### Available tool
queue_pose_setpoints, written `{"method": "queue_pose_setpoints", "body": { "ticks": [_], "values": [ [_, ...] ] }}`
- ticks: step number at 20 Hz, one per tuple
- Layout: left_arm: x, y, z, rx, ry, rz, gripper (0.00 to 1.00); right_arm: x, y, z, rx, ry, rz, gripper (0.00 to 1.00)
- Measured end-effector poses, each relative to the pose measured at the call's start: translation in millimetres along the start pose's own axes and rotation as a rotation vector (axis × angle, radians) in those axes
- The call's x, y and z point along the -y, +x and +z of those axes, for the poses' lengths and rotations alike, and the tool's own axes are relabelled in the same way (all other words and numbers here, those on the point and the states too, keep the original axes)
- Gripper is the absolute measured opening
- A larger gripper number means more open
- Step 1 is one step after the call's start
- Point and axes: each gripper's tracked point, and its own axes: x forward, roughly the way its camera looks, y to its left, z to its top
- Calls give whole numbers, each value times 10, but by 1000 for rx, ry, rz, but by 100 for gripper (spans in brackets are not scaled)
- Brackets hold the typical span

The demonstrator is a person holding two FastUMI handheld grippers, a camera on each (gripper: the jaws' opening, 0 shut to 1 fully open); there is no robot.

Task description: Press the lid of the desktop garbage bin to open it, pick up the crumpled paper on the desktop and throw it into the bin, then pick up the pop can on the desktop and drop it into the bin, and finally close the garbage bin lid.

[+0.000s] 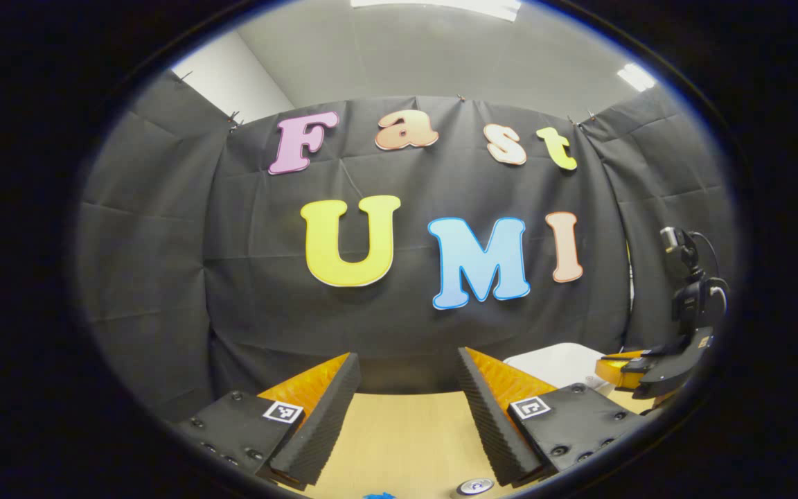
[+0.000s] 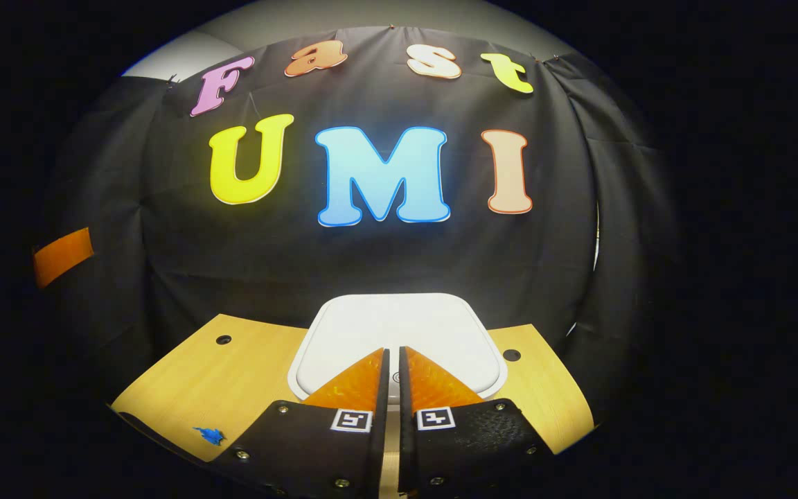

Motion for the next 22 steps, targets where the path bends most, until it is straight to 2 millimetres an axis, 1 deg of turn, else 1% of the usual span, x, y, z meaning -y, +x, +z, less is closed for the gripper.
{"method": "queue_pose_setpoints", "body": {
  "ticks": [3, 6, 7, 10, 12, 13, 14, 18, 22],
  "values": [
    [-58, 23, -17, -3, 0, 10, 100, 11, 86, -86, -29, -3, -3, 9],
    [-68, 41, -12, -4, -1, 15, 100, 24, 140, -176, -48, -1, -4, 9],
    [-68, 46, -25, -7, -2, 15, 100, 20, 140, -177, -40, 2, 1, 9],
    [-43, 79, -59, -15, -14, 8, 100, 5, 183, -199, -27, 17, 24, 10],
    [9, 97, -94, -22, -32, -2, 100, 17, 205, -216, -5, 53, 42, 10],
    [38, 122, -107, -26, -37, -7, 93, 28, 200, -223, 6, 68, 49, 10],
    [65, 134, -130, -29, -39, -11, 100, 14, 215, -250, 11, 75, 55, 10],
    [156, 140, -158, -37, -44, -31, 100, -5, 227, -260, 36, 50, 53, 10],
    [184, 149, -209, -48, -42, -38, 100, -10, 239, -273, 58, -19, 21, 10]
  ]
}}
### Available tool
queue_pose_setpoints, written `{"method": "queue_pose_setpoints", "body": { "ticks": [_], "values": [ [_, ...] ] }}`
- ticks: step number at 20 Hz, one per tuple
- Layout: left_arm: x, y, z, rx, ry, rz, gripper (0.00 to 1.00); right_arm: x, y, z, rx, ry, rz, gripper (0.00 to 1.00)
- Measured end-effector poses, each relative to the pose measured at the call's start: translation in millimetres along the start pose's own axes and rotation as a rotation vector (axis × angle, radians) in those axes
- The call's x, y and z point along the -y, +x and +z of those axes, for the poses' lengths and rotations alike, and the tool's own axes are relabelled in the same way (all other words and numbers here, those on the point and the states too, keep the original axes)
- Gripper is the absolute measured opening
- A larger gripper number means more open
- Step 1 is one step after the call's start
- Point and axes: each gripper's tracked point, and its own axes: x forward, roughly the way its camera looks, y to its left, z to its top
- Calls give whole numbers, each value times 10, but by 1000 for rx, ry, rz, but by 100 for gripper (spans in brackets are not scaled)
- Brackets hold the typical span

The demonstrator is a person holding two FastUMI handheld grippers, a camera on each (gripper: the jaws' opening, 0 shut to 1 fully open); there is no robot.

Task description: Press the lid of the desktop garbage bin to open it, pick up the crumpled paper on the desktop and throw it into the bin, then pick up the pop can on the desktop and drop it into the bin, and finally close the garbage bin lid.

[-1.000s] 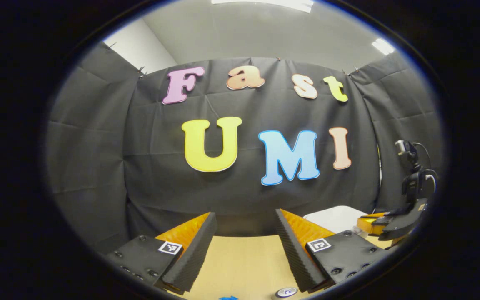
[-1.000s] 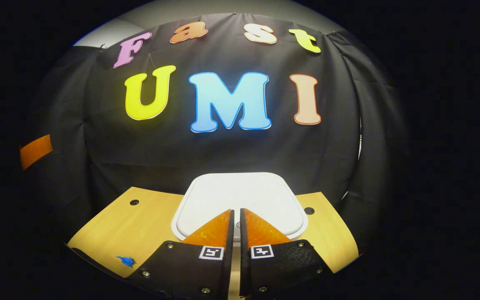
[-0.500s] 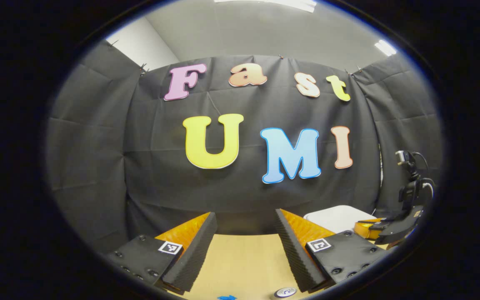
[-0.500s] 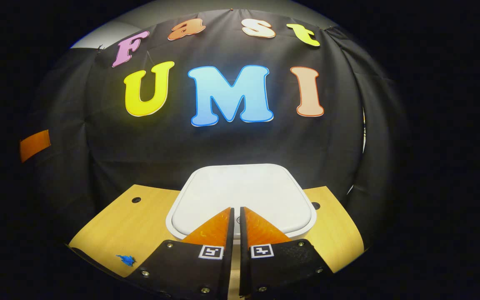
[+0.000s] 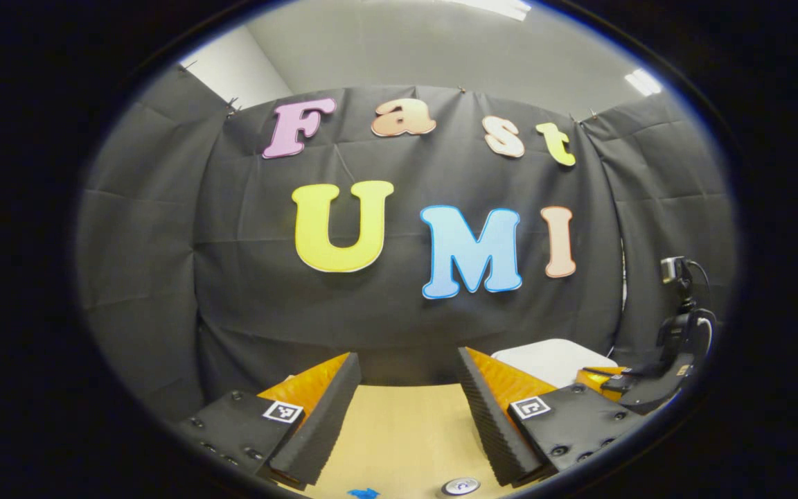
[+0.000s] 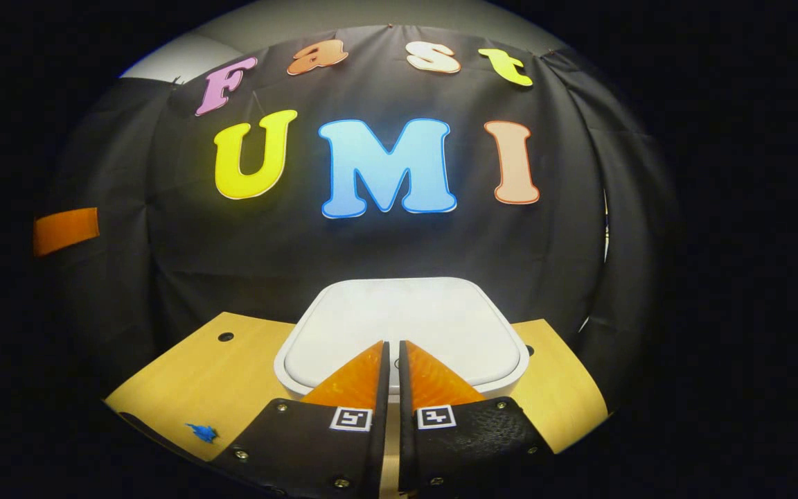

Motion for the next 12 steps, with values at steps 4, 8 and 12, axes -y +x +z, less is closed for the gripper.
{"method": "queue_pose_setpoints", "body": {
  "ticks": [4, 8, 12],
  "values": [
    [8, -9, 19, 4, 8, -4, 100, 8, 55, -20, -37, 4, -10, 10],
    [58, -16, 36, 10, 4, -19, 93, -4, 36, 64, -57, -35, 1, 9],
    [7, -79, 49, 14, -3, -15, 93, 14, -38, 238, 13, -88, -24, 9]
  ]
}}
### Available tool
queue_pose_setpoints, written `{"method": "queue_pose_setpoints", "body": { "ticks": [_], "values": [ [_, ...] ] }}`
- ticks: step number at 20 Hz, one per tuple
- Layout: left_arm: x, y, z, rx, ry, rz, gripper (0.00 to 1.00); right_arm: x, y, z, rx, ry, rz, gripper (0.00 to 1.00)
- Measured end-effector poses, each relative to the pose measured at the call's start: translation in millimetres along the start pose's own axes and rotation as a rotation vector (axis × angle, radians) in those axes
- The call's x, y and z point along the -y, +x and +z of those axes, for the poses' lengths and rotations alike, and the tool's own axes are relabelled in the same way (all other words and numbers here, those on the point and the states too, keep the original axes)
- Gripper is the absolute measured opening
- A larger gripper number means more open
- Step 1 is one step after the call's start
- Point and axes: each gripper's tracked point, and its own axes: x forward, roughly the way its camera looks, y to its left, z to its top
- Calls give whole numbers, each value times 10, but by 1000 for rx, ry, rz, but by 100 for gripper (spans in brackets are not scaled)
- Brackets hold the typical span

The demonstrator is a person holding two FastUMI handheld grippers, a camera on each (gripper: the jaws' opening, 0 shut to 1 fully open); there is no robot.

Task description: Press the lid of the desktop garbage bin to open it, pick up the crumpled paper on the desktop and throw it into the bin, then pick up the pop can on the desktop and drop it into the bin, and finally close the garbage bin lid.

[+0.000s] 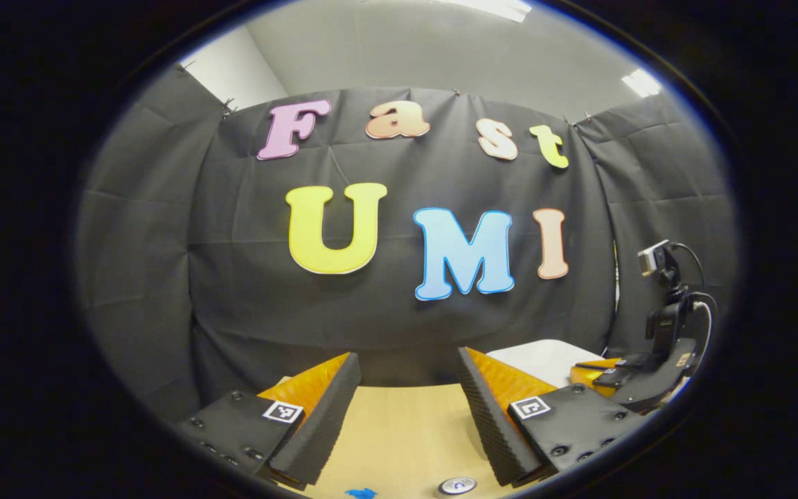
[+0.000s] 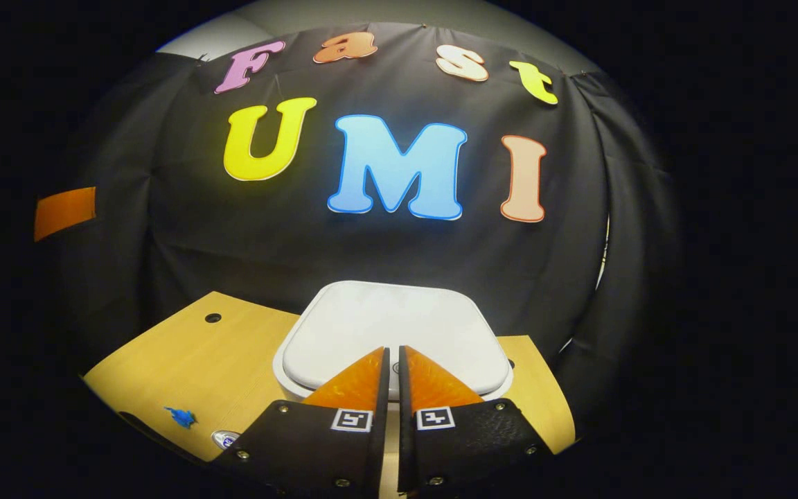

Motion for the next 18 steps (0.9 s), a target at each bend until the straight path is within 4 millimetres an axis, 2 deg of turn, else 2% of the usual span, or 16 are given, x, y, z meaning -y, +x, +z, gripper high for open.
{"method": "queue_pose_setpoints", "body": {
  "ticks": [3, 4, 6, 7, 8, 9, 11, 12, 15, 16, 18],
  "values": [
    [-80, -32, -30, -5, -14, 13, 93, 61, -77, 256, 57, 55, -12, 9],
    [-113, -45, -37, -5, -15, 18, 100, 84, -84, 318, 70, 74, -15, 9],
    [-162, -52, -33, -4, -21, 24, 100, 142, -116, 435, 98, 109, -24, 9],
    [-182, -48, -46, -6, -27, 26, 93, 174, -128, 481, 109, 125, -29, 9],
    [-202, -41, -77, -7, -35, 28, 93, 200, -127, 494, 115, 135, -34, 9],
    [-209, -35, -83, -9, -41, 28, 100, 217, -126, 511, 114, 139, -35, 9],
    [-229, -46, -91, -11, -48, 29, 100, 235, -137, 512, 112, 141, -39, 9],
    [-227, -37, -86, -12, -50, 28, 93, 259, -154, 537, 119, 143, -47, 9],
    [-222, -30, -115, -15, -51, 25, 93, 300, -176, 585, 140, 147, -59, 9],
    [-221, -30, -115, -16, -50, 24, 100, 302, -168, 557, 133, 148, -58, 9],
    [-231, -33, -116, -17, -48, 24, 100, 320, -183, 549, 129, 154, -61, 9]
  ]
}}
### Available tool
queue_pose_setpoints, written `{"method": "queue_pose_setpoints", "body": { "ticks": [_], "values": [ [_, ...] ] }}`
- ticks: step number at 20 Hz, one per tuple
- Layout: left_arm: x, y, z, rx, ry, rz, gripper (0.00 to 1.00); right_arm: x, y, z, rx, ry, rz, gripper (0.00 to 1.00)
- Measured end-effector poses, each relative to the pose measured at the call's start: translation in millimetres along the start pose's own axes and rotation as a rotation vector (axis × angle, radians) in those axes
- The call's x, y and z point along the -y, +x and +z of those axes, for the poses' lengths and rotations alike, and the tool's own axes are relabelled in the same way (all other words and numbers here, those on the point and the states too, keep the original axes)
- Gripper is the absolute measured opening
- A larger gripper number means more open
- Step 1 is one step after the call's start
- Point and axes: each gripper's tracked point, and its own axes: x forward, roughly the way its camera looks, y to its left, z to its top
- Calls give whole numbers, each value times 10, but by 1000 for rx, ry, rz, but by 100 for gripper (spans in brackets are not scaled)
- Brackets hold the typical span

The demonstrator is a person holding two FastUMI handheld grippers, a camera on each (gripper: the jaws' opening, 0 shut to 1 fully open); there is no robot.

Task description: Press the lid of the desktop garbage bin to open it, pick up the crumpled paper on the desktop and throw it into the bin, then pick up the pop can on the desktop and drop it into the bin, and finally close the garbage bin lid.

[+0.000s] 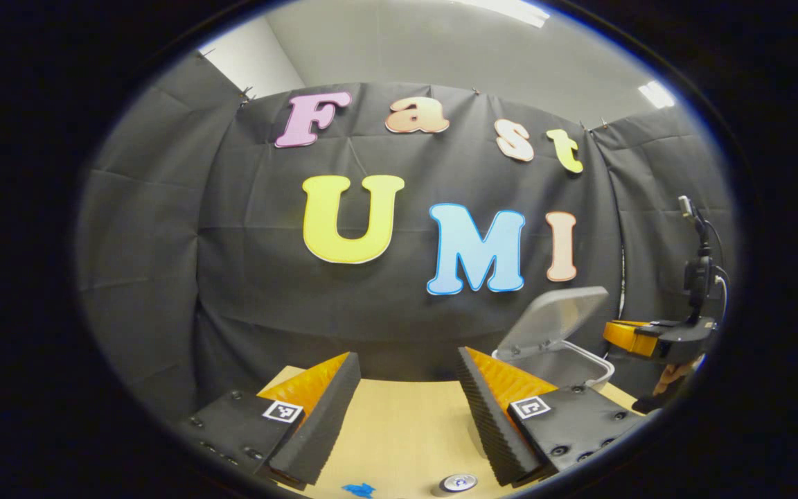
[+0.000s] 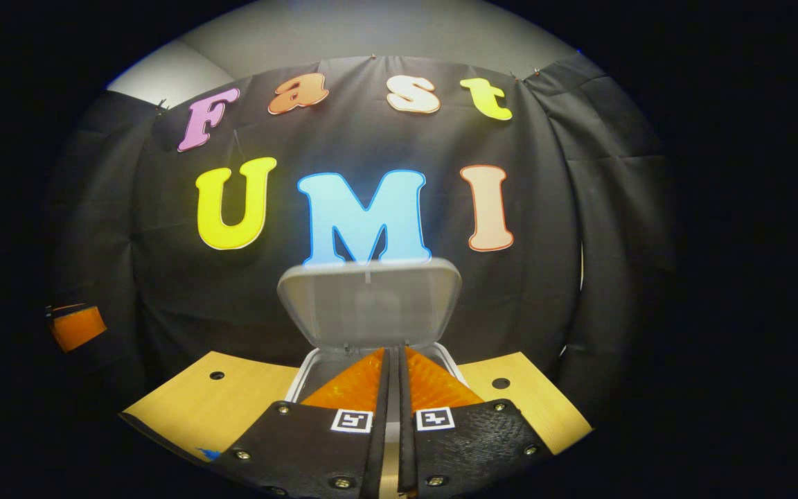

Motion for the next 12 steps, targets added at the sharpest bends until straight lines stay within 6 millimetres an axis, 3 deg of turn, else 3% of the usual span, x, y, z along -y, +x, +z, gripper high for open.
{"method": "queue_pose_setpoints", "body": {
  "ticks": [9, 10, 11, 12],
  "values": [
    [-141, 58, -161, -22, 12, 31, 100, -85, -74, 75, 19, 24, 21, 9],
    [-183, 56, -193, -26, 14, 39, 86, -84, -83, 72, 19, 22, 23, 9],
    [-262, 64, -246, -34, 17, 58, 93, -84, -94, 72, 18, 21, 26, 9],
    [-348, 74, -304, -41, 14, 70, 93, -82, -98, 66, 17, 21, 26, 9]
  ]
}}
